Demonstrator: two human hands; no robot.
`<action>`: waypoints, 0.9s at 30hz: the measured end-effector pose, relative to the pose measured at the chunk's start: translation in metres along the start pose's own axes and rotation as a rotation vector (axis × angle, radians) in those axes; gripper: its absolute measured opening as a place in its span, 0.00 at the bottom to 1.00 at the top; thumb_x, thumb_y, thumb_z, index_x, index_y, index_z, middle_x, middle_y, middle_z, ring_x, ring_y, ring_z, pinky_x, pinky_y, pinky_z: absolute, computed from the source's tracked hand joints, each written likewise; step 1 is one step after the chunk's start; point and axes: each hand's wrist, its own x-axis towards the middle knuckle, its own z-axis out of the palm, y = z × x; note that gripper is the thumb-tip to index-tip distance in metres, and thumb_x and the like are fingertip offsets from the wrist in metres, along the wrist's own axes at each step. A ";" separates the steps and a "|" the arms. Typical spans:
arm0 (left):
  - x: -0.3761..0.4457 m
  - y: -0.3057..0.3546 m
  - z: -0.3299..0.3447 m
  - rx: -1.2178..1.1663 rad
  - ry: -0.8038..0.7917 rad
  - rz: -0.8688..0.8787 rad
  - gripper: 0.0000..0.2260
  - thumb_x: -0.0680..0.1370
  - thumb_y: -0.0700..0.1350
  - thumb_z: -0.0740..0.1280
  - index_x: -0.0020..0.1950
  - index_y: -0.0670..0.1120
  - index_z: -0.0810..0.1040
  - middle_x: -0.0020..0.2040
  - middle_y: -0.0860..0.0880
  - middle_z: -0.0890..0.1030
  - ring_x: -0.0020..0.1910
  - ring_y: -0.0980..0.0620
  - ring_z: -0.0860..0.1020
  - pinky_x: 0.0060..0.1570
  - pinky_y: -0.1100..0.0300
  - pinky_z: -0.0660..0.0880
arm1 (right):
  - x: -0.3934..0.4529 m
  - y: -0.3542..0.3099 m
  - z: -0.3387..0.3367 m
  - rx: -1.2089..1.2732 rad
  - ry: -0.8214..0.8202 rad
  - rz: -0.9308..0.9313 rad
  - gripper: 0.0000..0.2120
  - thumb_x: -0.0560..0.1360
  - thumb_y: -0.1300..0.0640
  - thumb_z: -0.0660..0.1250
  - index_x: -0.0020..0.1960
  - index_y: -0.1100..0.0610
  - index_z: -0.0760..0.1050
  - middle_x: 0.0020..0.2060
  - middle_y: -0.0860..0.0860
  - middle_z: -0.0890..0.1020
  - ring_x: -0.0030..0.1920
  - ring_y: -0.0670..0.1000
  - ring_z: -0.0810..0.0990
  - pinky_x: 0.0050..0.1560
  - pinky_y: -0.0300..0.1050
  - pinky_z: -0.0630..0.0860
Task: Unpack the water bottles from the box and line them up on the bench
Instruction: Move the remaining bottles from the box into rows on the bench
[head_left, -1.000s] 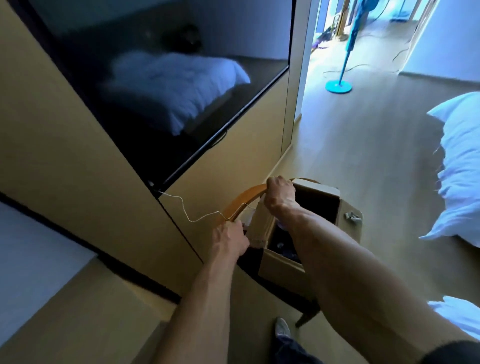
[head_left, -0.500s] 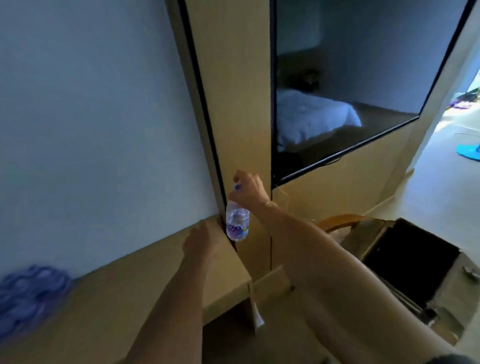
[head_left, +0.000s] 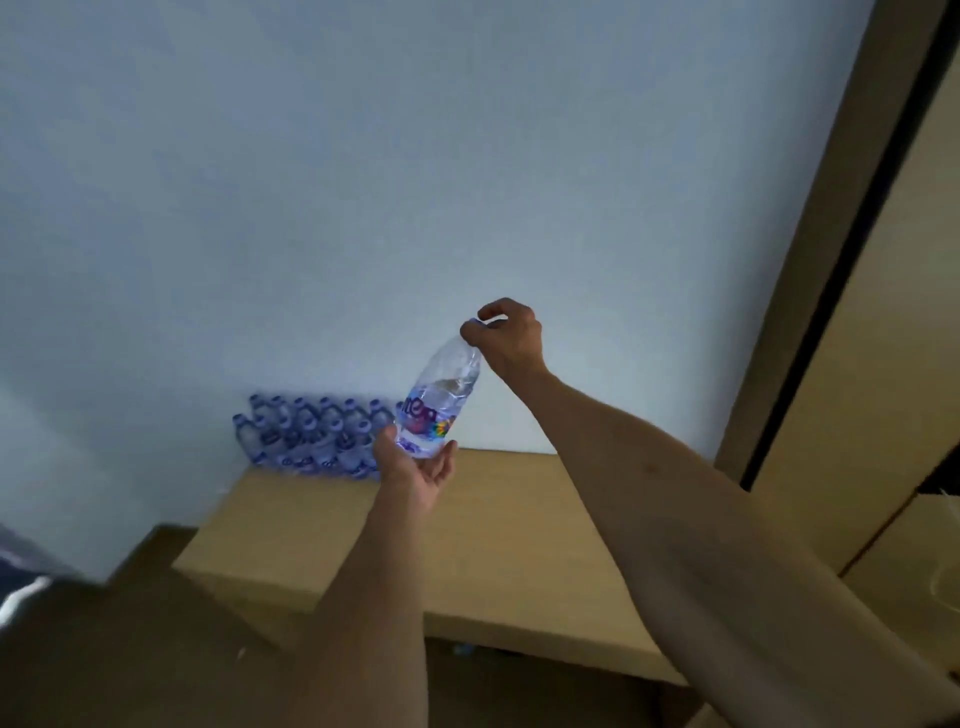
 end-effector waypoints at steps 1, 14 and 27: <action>0.003 0.011 -0.003 -0.012 0.015 0.023 0.23 0.79 0.57 0.53 0.61 0.43 0.76 0.51 0.40 0.80 0.42 0.43 0.80 0.38 0.59 0.72 | 0.008 -0.005 0.012 0.008 -0.028 0.004 0.07 0.65 0.56 0.72 0.42 0.56 0.80 0.33 0.52 0.84 0.33 0.49 0.80 0.36 0.37 0.74; -0.002 0.079 -0.074 -0.108 0.109 0.241 0.35 0.77 0.68 0.47 0.46 0.40 0.80 0.33 0.39 0.79 0.28 0.47 0.74 0.32 0.61 0.67 | 0.013 -0.063 0.172 0.194 -0.662 0.157 0.07 0.78 0.52 0.62 0.51 0.54 0.76 0.41 0.57 0.80 0.34 0.51 0.76 0.35 0.40 0.68; 0.014 0.123 -0.108 -0.197 0.234 0.419 0.29 0.80 0.61 0.49 0.52 0.40 0.79 0.36 0.41 0.79 0.27 0.47 0.76 0.26 0.65 0.73 | -0.001 -0.084 0.236 -0.032 -0.576 -0.108 0.16 0.78 0.42 0.61 0.47 0.56 0.72 0.44 0.53 0.80 0.41 0.52 0.76 0.43 0.43 0.71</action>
